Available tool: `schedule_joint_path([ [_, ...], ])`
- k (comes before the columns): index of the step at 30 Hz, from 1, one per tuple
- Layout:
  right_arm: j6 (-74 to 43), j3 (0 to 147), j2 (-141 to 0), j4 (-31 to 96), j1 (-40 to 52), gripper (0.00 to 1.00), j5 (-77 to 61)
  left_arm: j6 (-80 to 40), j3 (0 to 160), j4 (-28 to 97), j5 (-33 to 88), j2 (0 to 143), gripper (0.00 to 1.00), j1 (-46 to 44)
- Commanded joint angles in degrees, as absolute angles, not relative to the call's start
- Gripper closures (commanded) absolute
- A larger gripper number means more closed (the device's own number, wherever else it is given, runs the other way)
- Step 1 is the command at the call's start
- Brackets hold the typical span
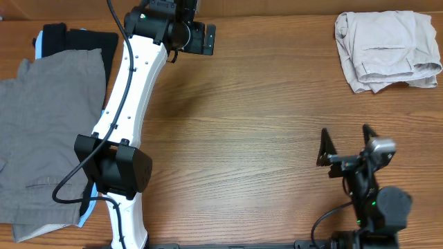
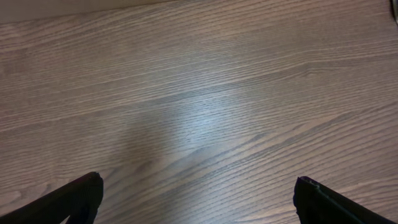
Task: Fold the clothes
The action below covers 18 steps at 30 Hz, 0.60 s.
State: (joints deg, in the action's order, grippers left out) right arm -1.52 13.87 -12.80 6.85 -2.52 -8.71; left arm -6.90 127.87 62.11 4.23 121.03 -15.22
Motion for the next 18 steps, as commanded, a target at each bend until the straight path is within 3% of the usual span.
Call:
schedule_joint_path([
  [1,-1.7,7.7,-7.6,4.5,-2.2,0.0,-7.6,-6.4,128.3,61.9,3.9,120.6,0.0,-15.0],
  [18,-1.7,0.4,-0.2,3.9,-2.0,0.0,-7.5,-6.4,128.3,61.9,3.9,120.6,0.0,-15.0],
])
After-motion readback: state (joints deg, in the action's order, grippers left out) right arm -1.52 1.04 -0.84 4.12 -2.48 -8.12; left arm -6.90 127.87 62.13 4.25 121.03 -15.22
